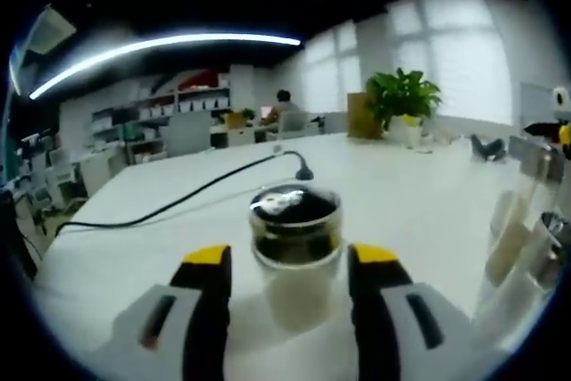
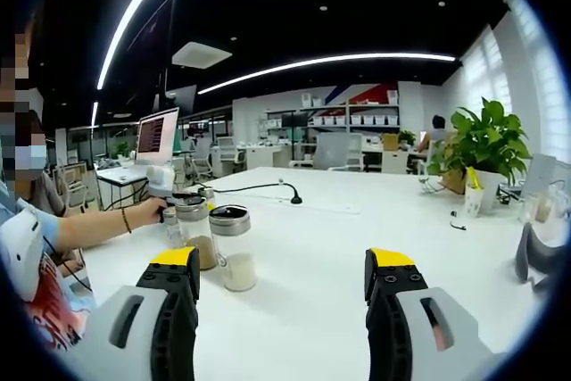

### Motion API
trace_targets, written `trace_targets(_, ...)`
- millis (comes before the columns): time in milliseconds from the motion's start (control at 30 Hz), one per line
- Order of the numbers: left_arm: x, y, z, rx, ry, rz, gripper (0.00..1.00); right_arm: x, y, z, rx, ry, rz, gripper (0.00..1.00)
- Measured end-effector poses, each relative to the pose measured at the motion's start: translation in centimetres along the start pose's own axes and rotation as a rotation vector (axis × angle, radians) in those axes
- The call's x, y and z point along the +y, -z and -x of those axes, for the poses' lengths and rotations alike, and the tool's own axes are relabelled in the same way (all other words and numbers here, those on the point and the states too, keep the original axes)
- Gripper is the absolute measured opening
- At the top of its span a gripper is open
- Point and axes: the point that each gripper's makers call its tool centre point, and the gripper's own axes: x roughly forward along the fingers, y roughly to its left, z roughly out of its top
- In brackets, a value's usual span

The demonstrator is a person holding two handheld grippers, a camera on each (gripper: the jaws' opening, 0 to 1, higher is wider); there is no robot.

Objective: Rotate the seasoning bottle until the label or dispensing opening points toward the visible target arrow and the bottle remains upright within the marked orientation range

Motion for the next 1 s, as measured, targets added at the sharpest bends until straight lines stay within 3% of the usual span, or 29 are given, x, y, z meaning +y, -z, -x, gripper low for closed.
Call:
trace_targets(67, 0.0, -0.1, 0.0, -0.003, 0.002, -0.007, 0.42, -0.1, 0.0, 0.0, 0.0, 0.001, 0.0, 0.78)
trace_targets(167, -0.1, 0.0, -0.2, 0.001, 0.012, 0.011, 0.37, -0.1, 0.0, 0.1, 0.0, 0.002, 0.0, 0.78)
trace_targets(467, -0.3, 0.0, -0.1, 0.001, 0.014, 0.042, 0.36, -0.1, 0.1, 0.0, 0.005, 0.001, -0.002, 0.77)
trace_targets(633, -0.4, -0.2, 0.1, -0.004, 0.006, 0.003, 0.36, -0.2, 0.1, 0.0, 0.006, 0.004, -0.005, 0.77)
trace_targets(900, -0.8, -2.7, 2.4, -0.039, 0.024, 0.028, 0.36, -0.2, 0.2, -0.1, 0.011, 0.004, -0.004, 0.77)
trace_targets(1000, -1.3, -3.5, 3.4, -0.061, 0.067, 0.068, 0.36, -0.1, 0.2, -0.2, 0.014, 0.004, -0.004, 0.77)
